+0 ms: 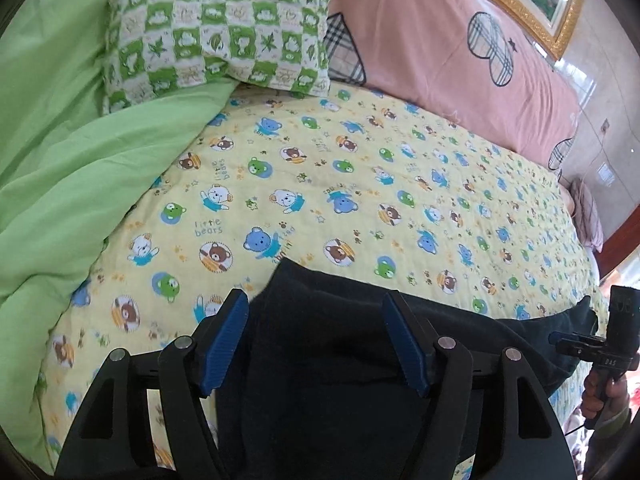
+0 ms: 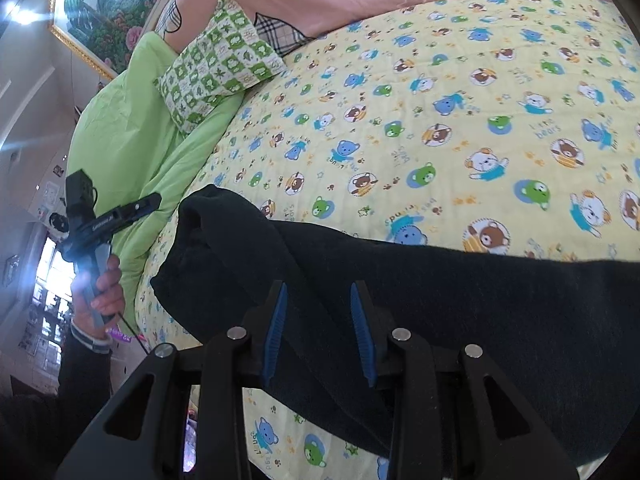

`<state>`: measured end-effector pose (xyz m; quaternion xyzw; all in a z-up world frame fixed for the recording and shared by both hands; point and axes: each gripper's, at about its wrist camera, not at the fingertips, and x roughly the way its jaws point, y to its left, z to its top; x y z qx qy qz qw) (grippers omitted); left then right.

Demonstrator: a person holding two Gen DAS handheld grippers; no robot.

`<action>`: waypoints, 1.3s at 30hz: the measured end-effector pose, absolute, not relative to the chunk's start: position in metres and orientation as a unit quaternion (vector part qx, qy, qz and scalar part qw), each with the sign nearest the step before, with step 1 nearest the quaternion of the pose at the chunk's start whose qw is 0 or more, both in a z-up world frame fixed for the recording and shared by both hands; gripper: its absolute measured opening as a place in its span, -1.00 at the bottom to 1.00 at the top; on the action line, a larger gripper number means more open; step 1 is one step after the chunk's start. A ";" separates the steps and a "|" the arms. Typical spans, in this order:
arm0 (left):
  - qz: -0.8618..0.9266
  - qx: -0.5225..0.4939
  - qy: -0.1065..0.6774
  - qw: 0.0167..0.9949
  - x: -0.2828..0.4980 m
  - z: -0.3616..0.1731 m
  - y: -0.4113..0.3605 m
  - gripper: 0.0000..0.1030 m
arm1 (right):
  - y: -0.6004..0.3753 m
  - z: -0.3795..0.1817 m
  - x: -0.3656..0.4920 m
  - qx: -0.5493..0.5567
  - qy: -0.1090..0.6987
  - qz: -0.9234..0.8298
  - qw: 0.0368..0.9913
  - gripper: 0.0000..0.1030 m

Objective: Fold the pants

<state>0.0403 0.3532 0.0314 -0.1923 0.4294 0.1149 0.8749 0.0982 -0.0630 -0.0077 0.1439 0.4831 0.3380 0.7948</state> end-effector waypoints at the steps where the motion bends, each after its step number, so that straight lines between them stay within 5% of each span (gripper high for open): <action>1: 0.115 -0.196 0.441 0.868 0.048 0.027 0.363 0.37 | -0.061 -0.008 0.101 0.141 0.486 0.341 0.792 -0.33; 14: 0.061 -0.231 0.560 0.793 0.113 -0.045 0.392 0.36 | -0.020 -0.020 0.121 0.095 0.515 0.384 0.761 -0.33; 20: 0.037 -0.223 0.550 0.804 0.114 -0.041 0.380 -0.09 | -0.004 -0.031 0.130 0.083 0.529 0.397 0.745 -0.33; 22: 0.040 -0.205 0.542 0.814 0.110 -0.036 0.374 -0.22 | 0.001 -0.033 0.130 0.069 0.526 0.403 0.746 -0.33; 24: 0.041 -0.191 0.529 0.826 0.101 -0.025 0.368 -0.30 | 0.003 -0.029 0.126 0.060 0.511 0.407 0.754 -0.85; 39: 0.066 -0.177 0.333 0.924 -0.031 0.048 0.325 -0.54 | 0.001 0.007 0.050 -0.044 0.381 0.435 0.815 -0.87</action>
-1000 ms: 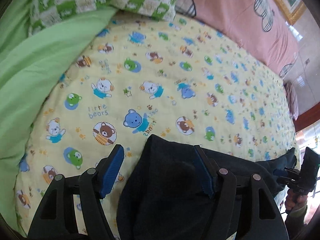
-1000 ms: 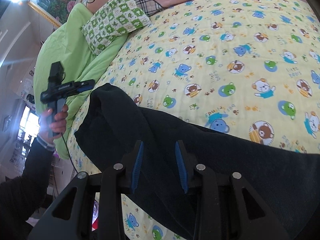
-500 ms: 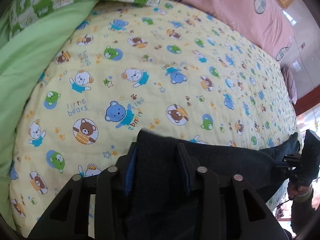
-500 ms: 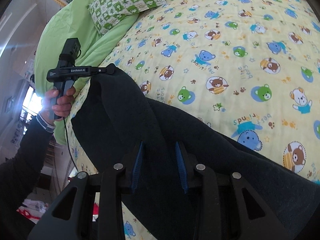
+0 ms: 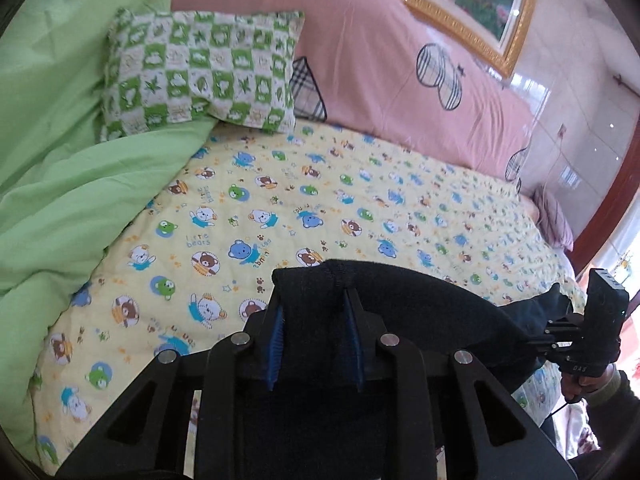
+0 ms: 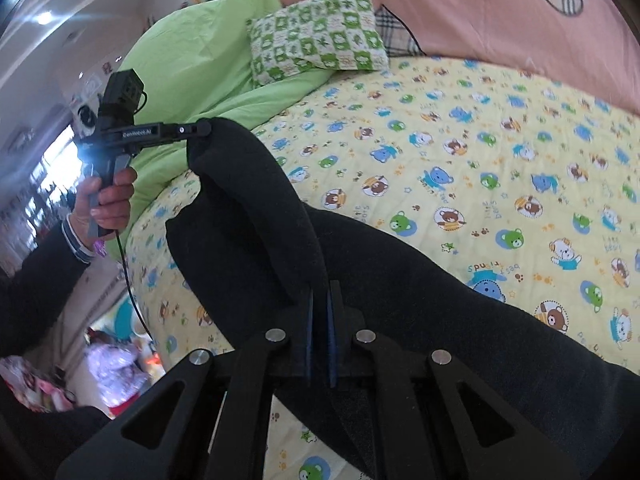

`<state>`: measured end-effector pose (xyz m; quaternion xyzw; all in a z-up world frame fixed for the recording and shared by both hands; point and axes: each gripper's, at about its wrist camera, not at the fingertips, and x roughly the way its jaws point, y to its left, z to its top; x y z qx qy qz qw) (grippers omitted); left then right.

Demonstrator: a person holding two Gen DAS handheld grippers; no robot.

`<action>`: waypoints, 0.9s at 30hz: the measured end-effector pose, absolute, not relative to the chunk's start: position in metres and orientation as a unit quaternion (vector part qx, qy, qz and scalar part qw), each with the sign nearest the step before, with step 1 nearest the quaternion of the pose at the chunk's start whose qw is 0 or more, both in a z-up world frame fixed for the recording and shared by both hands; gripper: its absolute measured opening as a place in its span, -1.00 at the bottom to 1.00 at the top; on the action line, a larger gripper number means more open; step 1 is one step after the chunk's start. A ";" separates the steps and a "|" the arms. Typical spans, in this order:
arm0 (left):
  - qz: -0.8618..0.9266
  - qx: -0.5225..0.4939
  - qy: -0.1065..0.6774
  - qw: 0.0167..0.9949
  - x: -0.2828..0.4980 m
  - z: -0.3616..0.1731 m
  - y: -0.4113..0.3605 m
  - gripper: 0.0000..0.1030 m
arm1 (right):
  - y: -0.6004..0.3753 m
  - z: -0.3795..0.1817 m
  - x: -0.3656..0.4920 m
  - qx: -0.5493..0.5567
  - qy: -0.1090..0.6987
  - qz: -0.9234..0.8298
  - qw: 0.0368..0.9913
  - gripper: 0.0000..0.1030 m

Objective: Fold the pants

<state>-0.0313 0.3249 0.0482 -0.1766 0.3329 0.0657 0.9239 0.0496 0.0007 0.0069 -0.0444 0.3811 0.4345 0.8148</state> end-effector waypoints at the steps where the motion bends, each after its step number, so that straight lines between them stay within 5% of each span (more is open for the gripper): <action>1: 0.069 -0.178 0.323 0.927 -0.041 0.046 0.320 -0.57 | 0.003 0.006 0.044 -0.058 0.376 0.437 0.815 -0.87; 11: 0.117 -0.229 0.283 0.924 -0.102 0.002 0.321 -0.63 | 0.018 -0.011 0.004 -0.156 0.346 0.443 0.812 -0.87; 24: 0.160 -0.288 0.293 0.898 -0.146 -0.018 0.324 -0.61 | 0.024 -0.020 -0.004 -0.155 0.374 0.459 0.791 -0.74; 26: 0.163 -0.298 0.291 0.895 -0.151 -0.014 0.320 -0.41 | 0.022 -0.018 -0.004 -0.145 0.377 0.466 0.787 -0.68; 27: 0.166 -0.303 0.291 0.892 -0.152 -0.012 0.319 -0.08 | 0.020 -0.016 -0.005 -0.140 0.377 0.472 0.785 -0.63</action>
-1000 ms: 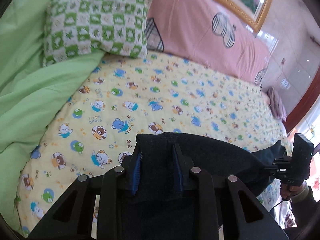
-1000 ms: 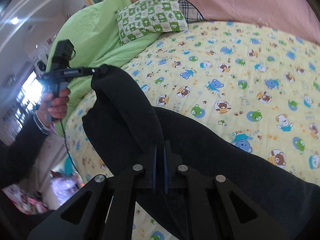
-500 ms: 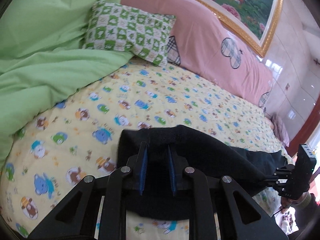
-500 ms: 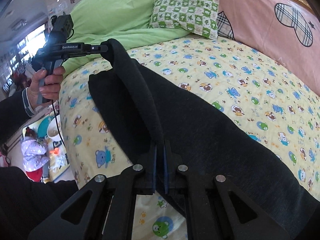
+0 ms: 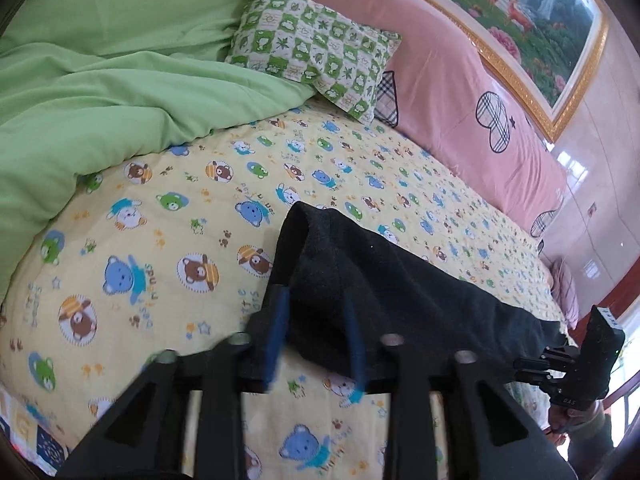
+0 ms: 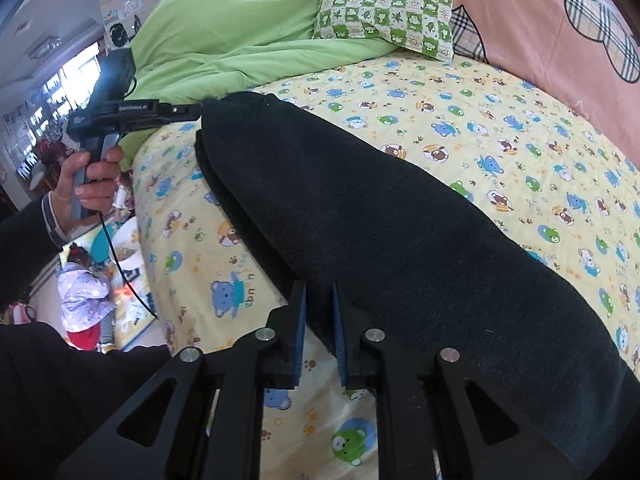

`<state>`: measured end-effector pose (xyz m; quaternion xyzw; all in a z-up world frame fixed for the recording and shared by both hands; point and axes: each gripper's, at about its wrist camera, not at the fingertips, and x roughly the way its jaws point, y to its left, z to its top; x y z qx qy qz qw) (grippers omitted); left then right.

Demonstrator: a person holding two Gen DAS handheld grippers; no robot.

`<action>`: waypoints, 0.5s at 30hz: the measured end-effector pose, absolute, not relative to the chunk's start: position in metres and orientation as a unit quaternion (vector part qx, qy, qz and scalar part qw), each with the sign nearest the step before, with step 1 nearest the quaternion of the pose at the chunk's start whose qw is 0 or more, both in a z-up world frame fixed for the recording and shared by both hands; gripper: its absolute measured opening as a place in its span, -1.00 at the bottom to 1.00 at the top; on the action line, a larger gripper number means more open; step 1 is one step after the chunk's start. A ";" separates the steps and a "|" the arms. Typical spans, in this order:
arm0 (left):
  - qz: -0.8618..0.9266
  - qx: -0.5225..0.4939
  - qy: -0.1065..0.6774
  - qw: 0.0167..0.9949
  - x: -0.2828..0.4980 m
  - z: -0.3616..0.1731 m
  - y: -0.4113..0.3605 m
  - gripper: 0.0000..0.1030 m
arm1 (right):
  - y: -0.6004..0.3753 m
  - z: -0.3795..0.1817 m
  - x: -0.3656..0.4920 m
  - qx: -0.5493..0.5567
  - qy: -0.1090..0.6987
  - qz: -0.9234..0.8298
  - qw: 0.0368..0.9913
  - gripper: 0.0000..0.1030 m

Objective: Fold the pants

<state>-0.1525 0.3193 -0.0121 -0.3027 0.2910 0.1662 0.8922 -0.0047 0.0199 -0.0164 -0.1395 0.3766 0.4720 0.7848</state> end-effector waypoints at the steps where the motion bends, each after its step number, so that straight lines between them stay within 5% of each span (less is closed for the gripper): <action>1: 0.172 -0.309 0.290 0.889 -0.154 -0.010 0.317 0.11 | 0.018 -0.014 -0.005 -0.132 0.376 0.478 0.783 -0.60; 3: 0.178 -0.316 0.286 0.887 -0.155 -0.007 0.314 0.13 | 0.015 -0.010 -0.006 -0.118 0.374 0.483 0.783 -0.26; 5: 0.189 -0.325 0.294 0.879 -0.152 -0.005 0.312 0.17 | 0.013 -0.005 -0.005 -0.104 0.367 0.482 0.788 -0.14; 15: 0.212 -0.411 0.315 0.829 -0.136 -0.019 0.315 0.24 | 0.013 0.011 0.019 -0.039 0.369 0.463 0.805 -0.13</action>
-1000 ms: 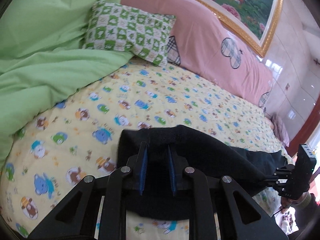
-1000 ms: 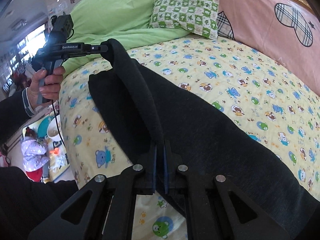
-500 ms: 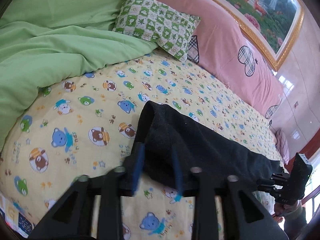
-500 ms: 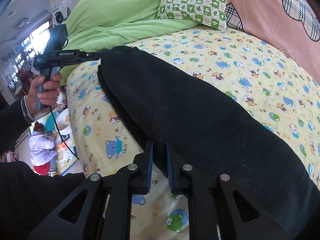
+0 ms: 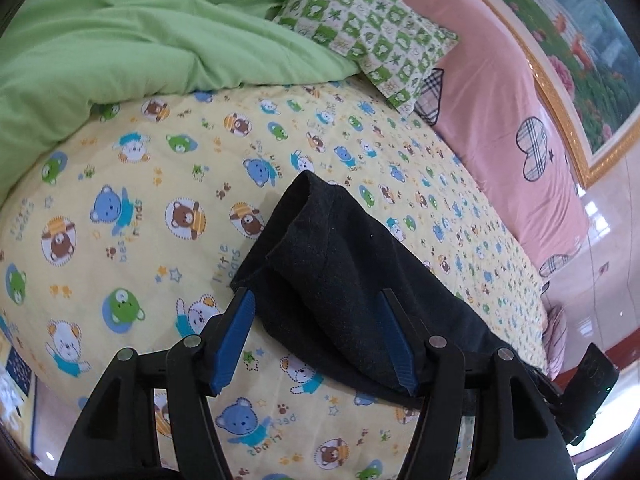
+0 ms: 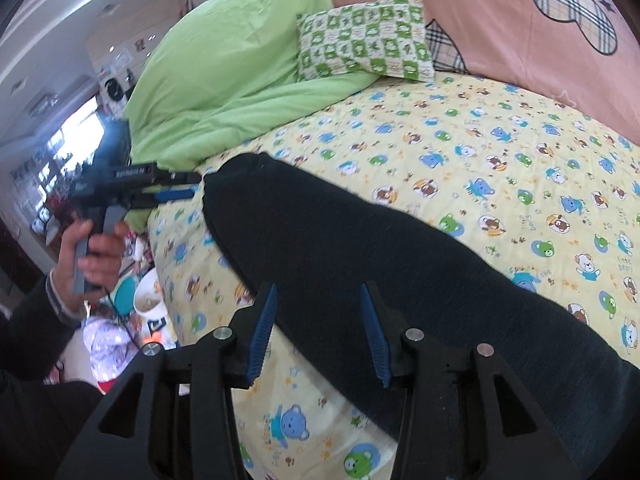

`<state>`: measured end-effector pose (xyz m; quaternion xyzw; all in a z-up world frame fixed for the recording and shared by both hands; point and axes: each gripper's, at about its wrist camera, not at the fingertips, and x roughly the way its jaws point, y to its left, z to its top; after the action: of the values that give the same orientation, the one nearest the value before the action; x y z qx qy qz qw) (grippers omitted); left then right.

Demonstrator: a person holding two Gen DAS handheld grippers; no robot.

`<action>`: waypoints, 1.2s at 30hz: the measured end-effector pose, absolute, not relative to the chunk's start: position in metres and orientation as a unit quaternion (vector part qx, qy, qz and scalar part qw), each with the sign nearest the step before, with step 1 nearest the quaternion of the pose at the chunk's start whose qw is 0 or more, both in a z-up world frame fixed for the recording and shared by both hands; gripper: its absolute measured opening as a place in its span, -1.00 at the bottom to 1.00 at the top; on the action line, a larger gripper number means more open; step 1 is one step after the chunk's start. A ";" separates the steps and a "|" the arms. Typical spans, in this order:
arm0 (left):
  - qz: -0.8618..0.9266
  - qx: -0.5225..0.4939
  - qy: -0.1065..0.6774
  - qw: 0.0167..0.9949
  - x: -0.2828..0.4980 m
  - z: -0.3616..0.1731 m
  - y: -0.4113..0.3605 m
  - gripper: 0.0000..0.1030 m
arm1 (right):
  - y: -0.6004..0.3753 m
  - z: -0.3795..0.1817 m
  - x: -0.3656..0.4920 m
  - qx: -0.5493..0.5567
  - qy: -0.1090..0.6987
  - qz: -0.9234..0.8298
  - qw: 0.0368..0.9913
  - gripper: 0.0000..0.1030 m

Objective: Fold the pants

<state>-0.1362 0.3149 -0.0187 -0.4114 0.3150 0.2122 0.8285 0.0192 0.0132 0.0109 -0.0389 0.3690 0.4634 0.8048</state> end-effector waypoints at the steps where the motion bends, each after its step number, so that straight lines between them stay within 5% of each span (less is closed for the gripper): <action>1: 0.214 -0.420 0.315 0.824 -0.137 -0.020 0.316 0.24 | 0.013 0.012 0.022 -0.032 0.370 0.462 0.806 -0.13; 31: 0.247 -0.521 0.316 0.753 -0.112 -0.053 0.334 0.39 | 0.045 -0.016 0.162 0.099 0.484 0.357 0.793 -0.13; 36: 0.268 -0.486 0.329 0.764 -0.102 -0.054 0.329 0.14 | 0.073 -0.036 0.175 0.037 0.521 0.373 0.767 -0.13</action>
<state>-0.1016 0.3288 -0.0541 -0.4858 0.3286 0.2677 0.7645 0.1746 0.0733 -0.0364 0.0373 0.5212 0.3728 0.7668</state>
